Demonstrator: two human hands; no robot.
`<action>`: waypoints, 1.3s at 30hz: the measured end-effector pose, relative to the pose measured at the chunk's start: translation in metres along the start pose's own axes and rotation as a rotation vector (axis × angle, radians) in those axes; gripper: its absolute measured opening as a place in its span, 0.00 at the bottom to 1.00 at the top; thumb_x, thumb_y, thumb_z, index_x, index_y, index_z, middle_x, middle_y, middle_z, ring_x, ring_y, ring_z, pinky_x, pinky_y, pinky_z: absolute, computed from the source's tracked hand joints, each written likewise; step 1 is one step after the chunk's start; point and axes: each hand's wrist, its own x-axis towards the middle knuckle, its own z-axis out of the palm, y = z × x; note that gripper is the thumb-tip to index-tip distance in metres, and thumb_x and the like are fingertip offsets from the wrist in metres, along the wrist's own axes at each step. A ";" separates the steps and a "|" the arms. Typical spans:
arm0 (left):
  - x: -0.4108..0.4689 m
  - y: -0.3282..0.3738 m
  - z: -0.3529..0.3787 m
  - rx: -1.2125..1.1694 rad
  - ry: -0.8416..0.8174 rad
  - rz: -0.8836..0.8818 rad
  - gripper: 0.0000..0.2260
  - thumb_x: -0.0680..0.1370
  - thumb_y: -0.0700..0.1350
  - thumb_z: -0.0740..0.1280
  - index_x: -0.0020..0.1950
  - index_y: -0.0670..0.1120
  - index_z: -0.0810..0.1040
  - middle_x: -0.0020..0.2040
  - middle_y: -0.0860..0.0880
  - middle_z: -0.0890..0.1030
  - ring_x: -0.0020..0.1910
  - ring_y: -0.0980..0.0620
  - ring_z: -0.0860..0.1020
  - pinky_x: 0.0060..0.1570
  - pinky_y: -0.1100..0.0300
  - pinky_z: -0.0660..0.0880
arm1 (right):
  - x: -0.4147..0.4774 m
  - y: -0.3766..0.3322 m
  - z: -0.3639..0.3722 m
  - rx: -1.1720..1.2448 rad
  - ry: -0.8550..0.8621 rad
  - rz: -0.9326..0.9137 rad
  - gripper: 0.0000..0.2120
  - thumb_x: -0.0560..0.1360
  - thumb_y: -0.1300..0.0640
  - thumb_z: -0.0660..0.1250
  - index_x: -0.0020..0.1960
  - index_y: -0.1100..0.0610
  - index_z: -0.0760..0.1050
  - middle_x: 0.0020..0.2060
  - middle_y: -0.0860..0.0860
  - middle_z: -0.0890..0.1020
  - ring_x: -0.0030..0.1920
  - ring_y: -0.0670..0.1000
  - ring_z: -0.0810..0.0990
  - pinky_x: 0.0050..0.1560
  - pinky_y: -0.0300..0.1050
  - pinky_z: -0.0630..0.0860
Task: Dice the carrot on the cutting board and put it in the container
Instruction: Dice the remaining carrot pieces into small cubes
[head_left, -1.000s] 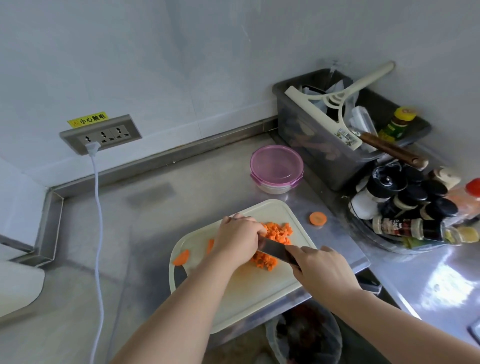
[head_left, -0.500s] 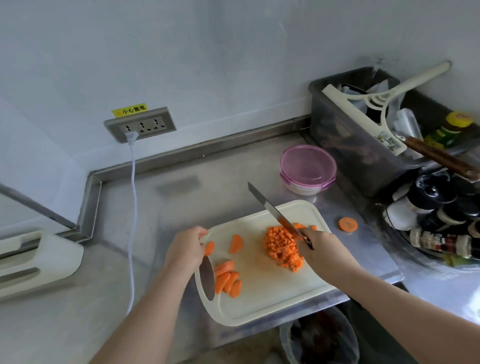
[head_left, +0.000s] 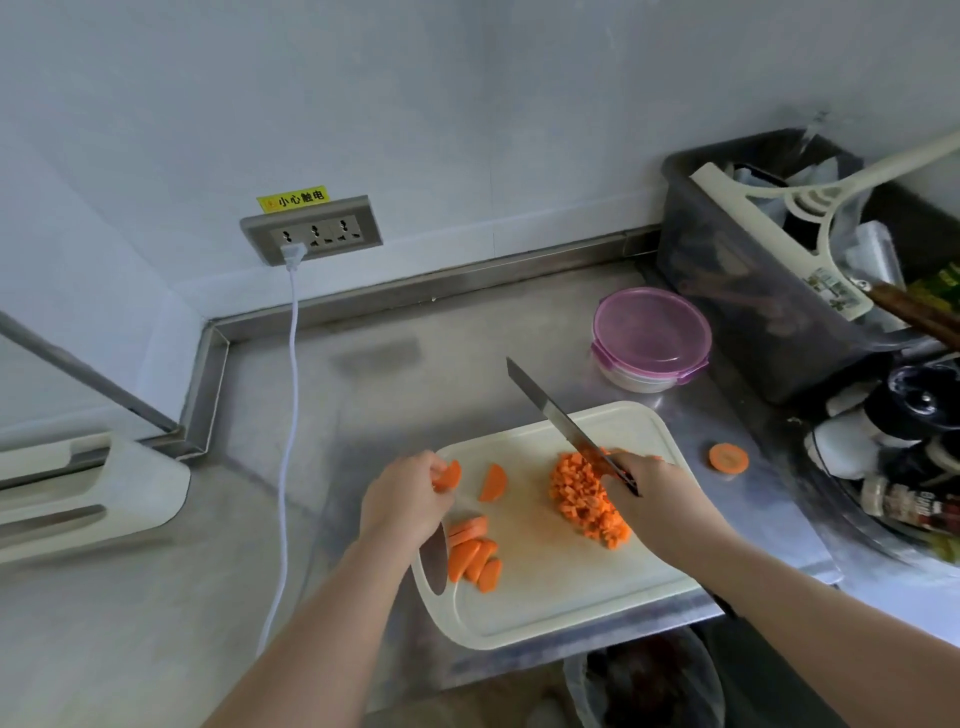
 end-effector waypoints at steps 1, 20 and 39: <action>0.000 0.008 0.001 -0.017 -0.018 0.008 0.10 0.75 0.54 0.67 0.54 0.53 0.78 0.53 0.55 0.82 0.54 0.51 0.79 0.54 0.53 0.76 | 0.000 0.002 0.000 0.011 0.006 0.013 0.07 0.80 0.55 0.57 0.50 0.44 0.71 0.33 0.46 0.73 0.31 0.43 0.72 0.29 0.36 0.61; 0.010 0.050 0.003 0.390 -0.217 0.410 0.14 0.76 0.43 0.65 0.60 0.54 0.75 0.60 0.53 0.73 0.62 0.51 0.71 0.60 0.60 0.66 | -0.009 0.011 -0.005 0.038 0.011 0.052 0.08 0.81 0.52 0.57 0.52 0.50 0.74 0.33 0.50 0.77 0.31 0.49 0.74 0.34 0.49 0.73; -0.018 0.007 -0.006 -0.015 -0.380 0.201 0.07 0.75 0.48 0.70 0.52 0.52 0.79 0.48 0.56 0.82 0.50 0.58 0.79 0.53 0.60 0.75 | -0.022 -0.009 0.004 0.021 -0.050 0.021 0.11 0.81 0.53 0.57 0.40 0.50 0.69 0.28 0.47 0.72 0.28 0.46 0.69 0.29 0.39 0.62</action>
